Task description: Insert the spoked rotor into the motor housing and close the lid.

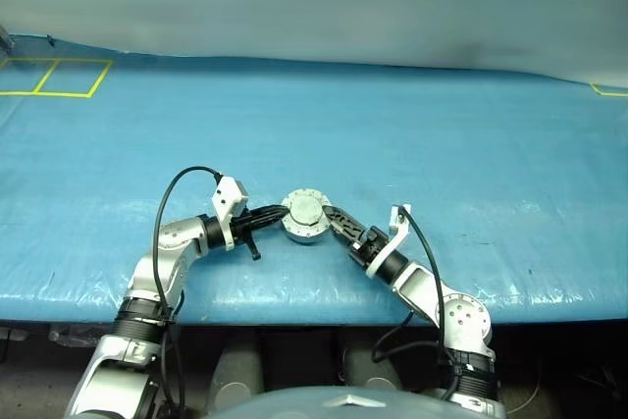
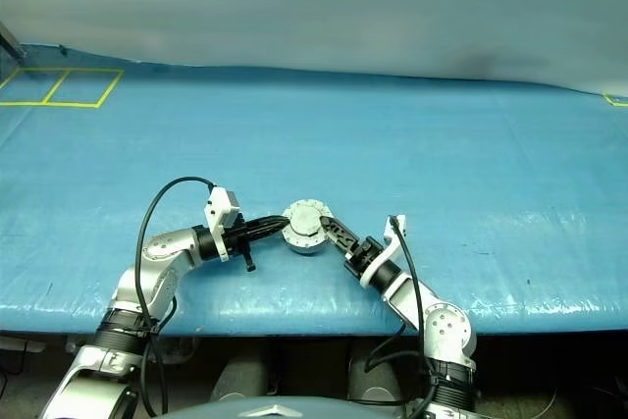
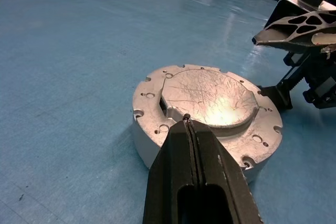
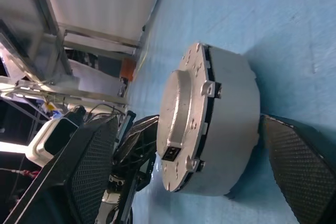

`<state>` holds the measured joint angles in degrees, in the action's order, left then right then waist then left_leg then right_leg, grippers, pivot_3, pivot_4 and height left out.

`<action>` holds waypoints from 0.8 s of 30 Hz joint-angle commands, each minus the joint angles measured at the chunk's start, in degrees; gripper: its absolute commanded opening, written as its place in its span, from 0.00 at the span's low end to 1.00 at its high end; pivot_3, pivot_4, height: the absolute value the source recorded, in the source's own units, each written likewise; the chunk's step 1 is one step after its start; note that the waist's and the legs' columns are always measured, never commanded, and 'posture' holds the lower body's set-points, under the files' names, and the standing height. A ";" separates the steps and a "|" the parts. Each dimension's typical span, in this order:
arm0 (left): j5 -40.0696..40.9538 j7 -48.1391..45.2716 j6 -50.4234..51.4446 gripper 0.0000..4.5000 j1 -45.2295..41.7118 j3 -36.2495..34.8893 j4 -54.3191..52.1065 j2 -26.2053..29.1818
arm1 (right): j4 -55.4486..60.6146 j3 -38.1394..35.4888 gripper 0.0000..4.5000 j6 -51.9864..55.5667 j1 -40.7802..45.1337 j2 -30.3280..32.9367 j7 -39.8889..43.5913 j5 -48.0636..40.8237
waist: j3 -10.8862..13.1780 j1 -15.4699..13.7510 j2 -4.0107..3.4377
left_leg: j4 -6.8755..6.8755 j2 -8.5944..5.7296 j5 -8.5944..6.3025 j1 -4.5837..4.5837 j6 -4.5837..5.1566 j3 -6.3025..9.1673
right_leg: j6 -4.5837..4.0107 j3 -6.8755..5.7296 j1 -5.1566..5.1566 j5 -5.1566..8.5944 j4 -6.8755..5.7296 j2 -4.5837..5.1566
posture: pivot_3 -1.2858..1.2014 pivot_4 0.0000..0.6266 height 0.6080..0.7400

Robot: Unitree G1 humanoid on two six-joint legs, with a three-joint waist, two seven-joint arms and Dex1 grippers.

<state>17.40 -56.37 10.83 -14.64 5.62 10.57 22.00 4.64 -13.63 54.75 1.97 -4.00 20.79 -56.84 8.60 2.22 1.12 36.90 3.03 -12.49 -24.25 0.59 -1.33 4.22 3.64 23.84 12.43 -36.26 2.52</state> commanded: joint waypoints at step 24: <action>0.83 1.42 2.08 0.00 0.59 -0.57 -1.51 -0.40 | -2.21 1.92 0.28 -2.26 0.11 0.08 -1.33 -1.06 | -0.02 -0.01 0.03 | 0.08 -0.01 0.00 -0.19 0.00 0.04 | 0.02 -0.04 0.06 -0.08 0.09 0.00 | 0.52 0.24 1.00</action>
<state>17.73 -55.06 11.65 -14.33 4.89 10.55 22.10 2.64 -12.85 52.63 1.80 -3.92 19.58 -58.55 8.58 2.22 1.15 36.98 3.02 -12.49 -24.44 0.59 -1.29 4.25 3.60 23.90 12.35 -36.18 2.52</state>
